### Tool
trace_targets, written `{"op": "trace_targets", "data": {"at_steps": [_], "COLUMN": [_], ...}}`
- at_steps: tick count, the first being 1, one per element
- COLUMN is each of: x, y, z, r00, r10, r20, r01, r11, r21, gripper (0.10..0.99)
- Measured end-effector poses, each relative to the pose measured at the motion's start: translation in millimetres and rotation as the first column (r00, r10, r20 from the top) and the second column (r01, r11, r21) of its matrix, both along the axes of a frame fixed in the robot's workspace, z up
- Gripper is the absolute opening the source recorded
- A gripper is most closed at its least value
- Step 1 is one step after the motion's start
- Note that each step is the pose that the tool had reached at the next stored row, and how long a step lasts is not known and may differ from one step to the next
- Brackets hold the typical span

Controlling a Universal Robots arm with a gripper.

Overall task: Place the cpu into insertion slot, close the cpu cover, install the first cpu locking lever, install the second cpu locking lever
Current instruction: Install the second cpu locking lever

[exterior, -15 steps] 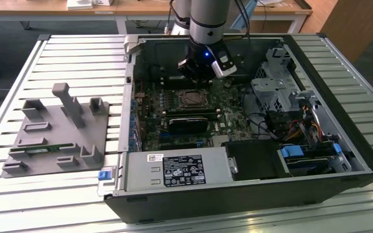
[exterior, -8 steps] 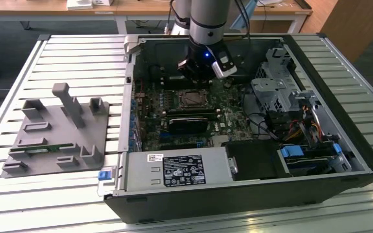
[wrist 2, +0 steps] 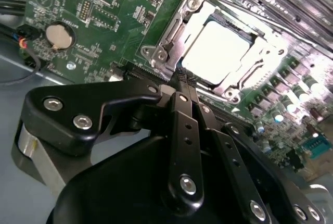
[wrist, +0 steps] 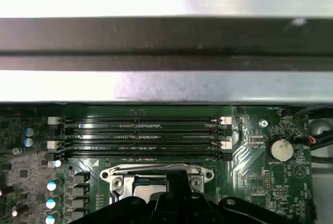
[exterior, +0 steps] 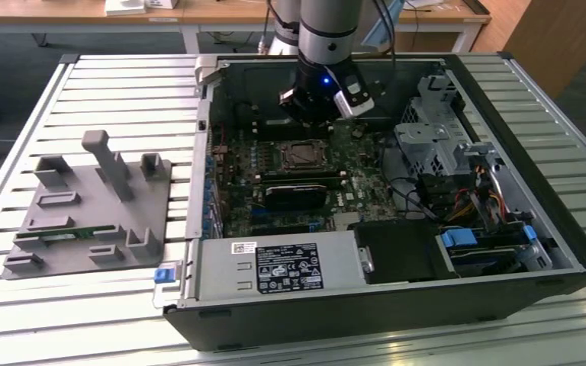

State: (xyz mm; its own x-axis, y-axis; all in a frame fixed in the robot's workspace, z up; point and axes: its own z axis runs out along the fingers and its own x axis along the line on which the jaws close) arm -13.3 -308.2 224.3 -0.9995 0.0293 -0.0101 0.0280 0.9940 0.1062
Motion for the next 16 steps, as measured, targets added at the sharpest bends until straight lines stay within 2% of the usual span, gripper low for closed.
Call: {"op": "trace_targets", "data": {"at_steps": [3, 5, 8, 11, 16], "x": [0.0, 0.0, 0.0, 0.0, 0.0], "y": [-0.3, -1.1, -5.0, -11.9, -18.3], "z": [11.5, 15.2, 15.4, 15.2, 15.3], "r00": [1.0000, 1.0000, 1.0000, 1.0000, 1.0000], "r10": [0.000, 0.000, 0.000, 0.000, 0.000], "r20": [-0.0001, -0.0001, -0.0001, -0.0001, -0.0001], "r01": [0.000, 0.000, 0.000, 0.000, 0.000], "r11": [1.0000, 1.0000, 1.0000, 1.0000, 1.0000], "r21": [0.000, 0.000, 0.000, 0.000, -0.001], "gripper": [0.106, 0.106, 0.106, 0.106, 0.106]}}
